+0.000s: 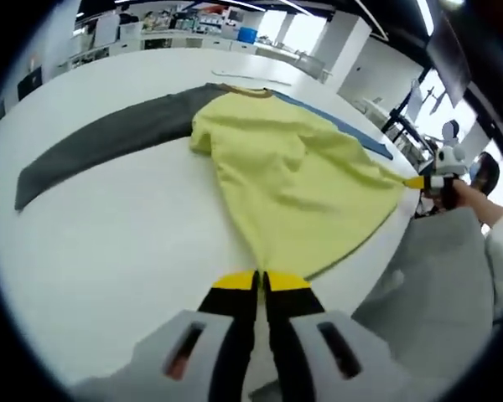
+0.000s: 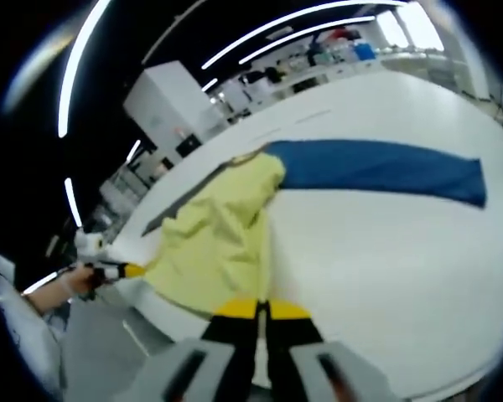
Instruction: Fold the garment on the visible template until the final outline fits inside the template.
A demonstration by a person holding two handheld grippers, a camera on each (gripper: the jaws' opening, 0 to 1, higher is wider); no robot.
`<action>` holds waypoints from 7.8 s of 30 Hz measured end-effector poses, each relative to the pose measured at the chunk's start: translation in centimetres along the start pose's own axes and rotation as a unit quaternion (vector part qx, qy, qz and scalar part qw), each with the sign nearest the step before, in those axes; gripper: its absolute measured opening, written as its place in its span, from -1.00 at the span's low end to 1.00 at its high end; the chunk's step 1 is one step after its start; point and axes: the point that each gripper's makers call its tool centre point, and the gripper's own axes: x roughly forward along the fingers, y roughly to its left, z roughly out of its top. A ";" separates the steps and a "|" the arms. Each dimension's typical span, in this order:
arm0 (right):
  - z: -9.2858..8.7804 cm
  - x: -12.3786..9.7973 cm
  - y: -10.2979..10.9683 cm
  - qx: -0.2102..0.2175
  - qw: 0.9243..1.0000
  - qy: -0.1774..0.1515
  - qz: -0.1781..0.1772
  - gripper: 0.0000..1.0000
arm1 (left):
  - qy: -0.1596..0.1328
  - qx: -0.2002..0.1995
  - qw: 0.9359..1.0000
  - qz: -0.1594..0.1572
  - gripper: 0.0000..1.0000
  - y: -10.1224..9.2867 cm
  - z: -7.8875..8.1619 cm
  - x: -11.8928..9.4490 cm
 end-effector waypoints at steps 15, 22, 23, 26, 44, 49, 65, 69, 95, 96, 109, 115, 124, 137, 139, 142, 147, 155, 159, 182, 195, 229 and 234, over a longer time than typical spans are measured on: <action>-4.5 -0.1 0.5 -0.001 0.995 0.104 0.003 -1.00 | 0.030 -0.028 0.999 0.010 -1.00 0.0 -2.3 -1.3; -5.5 0.0 0.6 0.003 0.992 0.127 0.008 -1.00 | 0.036 -0.040 0.998 0.014 -0.99 0.2 -2.9 -1.4; -5.6 -0.1 0.7 0.002 0.992 0.128 0.007 -1.00 | 0.036 -0.041 0.998 0.015 -0.99 0.2 -3.0 -1.4; -5.7 -0.2 0.7 0.002 0.992 0.128 0.005 -1.00 | 0.039 -0.042 0.998 0.016 -0.99 0.2 -3.3 -1.2; -4.7 -0.7 -0.2 -0.013 0.993 0.118 0.002 -1.00 | 0.008 -0.055 0.998 0.006 -0.71 -0.5 -2.9 -1.6; -2.3 -0.8 -0.7 -0.038 0.997 0.073 0.011 -0.86 | -0.018 -0.043 0.999 0.004 -0.46 -0.5 -1.7 -1.8; 0.9 -2.2 -3.6 -0.084 0.995 0.026 -0.047 0.77 | -0.121 -0.034 0.992 -0.017 0.50 -1.7 2.5 -3.4; 2.0 -2.7 -5.2 -0.090 0.994 0.023 -0.063 0.81 | -0.157 -0.042 0.987 -0.014 0.62 -1.8 3.8 -3.9; 13.1 -7.6 -21.9 0.008 0.976 -0.068 -0.206 0.10 | -0.219 -0.060 0.973 0.034 0.60 -1.7 3.7 -5.9; 13.2 -7.5 -22.2 0.016 0.975 -0.071 -0.209 0.09 | -0.222 -0.064 0.972 0.034 0.60 -1.7 3.7 -6.1; 12.7 -5.8 -24.7 0.010 0.973 -0.044 -0.225 -0.21 | -0.209 -0.080 0.973 0.054 0.56 -1.0 3.0 -7.2; 12.7 -5.2 -25.4 0.016 0.975 -0.043 -0.219 -0.38 | -0.198 -0.076 0.976 0.054 0.56 -0.6 2.8 -7.0; 13.1 -5.6 -26.2 0.025 0.974 -0.047 -0.219 -1.00 | -0.179 -0.065 0.980 0.052 0.55 -1.4 2.7 -6.4; 15.5 -5.1 -28.1 0.006 0.968 -0.052 -0.246 -1.00 | -0.162 -0.063 0.983 0.054 0.53 -1.7 2.4 -6.0; 16.9 -4.6 -28.8 0.001 0.967 -0.056 -0.249 -1.00 | -0.161 -0.062 0.984 0.055 0.53 -1.7 2.4 -6.0; 17.9 -4.4 -28.7 -0.009 0.966 -0.060 -0.253 -1.00 | -0.159 -0.065 0.984 0.057 0.53 -1.5 2.3 -5.9; 19.9 -4.2 -28.5 -0.029 0.965 -0.060 -0.254 -1.00 | -0.155 -0.067 0.984 0.061 0.52 -1.3 2.1 -5.9; 20.3 -4.0 -28.7 -0.029 0.966 -0.057 -0.249 -1.00 | -0.154 -0.070 0.984 0.059 0.52 -1.2 2.0 -5.7; 20.3 -4.2 -28.0 -0.026 0.967 -0.062 -0.245 -1.00 | -0.158 -0.069 0.983 0.057 0.52 -1.1 2.1 -5.6; 22.1 -1.6 -9.9 0.015 0.994 -0.083 -0.065 -1.00 | -0.185 -0.012 0.981 0.058 0.46 -1.9 3.1 -5.9; 24.7 3.2 2.1 -0.008 0.997 -0.067 0.038 -1.00 | -0.194 0.031 0.980 0.041 0.57 -2.2 3.7 -6.9; 24.9 16.6 21.1 -0.093 0.979 0.025 0.182 -1.00 | -0.186 0.038 0.981 0.039 0.93 -0.1 3.3 -6.1; 24.0 19.5 21.1 -0.084 0.980 0.038 0.177 -1.00 | -0.186 0.028 0.981 0.040 0.90 0.5 2.7 -5.9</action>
